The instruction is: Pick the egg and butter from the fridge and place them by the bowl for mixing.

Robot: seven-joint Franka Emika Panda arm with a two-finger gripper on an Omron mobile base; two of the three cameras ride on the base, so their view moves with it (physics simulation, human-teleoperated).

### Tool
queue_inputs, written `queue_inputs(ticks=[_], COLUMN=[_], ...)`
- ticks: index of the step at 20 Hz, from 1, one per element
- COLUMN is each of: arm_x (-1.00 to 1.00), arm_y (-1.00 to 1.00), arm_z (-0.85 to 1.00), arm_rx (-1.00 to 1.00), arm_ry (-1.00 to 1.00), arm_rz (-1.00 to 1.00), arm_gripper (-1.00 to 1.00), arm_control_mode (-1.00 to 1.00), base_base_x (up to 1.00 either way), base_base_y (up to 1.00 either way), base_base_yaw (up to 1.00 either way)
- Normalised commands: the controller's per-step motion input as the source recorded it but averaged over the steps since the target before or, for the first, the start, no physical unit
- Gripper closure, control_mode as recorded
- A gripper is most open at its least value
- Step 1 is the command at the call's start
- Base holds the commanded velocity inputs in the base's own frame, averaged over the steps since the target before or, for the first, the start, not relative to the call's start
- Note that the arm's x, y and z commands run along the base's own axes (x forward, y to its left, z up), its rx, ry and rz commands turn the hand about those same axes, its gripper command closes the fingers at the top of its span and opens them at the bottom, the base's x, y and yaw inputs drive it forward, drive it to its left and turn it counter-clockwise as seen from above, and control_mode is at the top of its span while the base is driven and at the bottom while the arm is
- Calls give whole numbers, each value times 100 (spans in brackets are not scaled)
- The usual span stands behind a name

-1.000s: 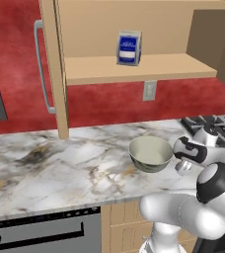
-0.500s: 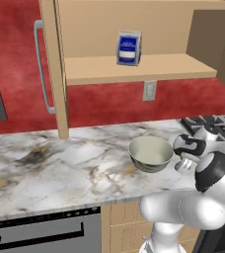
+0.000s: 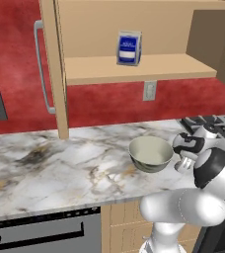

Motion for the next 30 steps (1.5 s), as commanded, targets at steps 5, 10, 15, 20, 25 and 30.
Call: queue_inputs(ticks=[5,10,15,20,25,30], arm_x=[-8,-14,-12,-12,-15,-28], arm_y=[4,0,1,16,20,22], arm_z=[-9,-1,7,21,32,32], arm_rx=[0,0,0,0,0,0], arm_ry=[0,0,0,0,0,0], arm_rz=[0,0,0,0,0,-3], arm_gripper=[-100,-100,-100,-100,-100,-100], arm_control_mode=[-100,-100,-100,-100,-100,-100], base_base_x=[0,0,0,0,0,0], base_base_y=[0,0,0,0,0,0], base_base_yaw=[0,0,0,0,0,0])
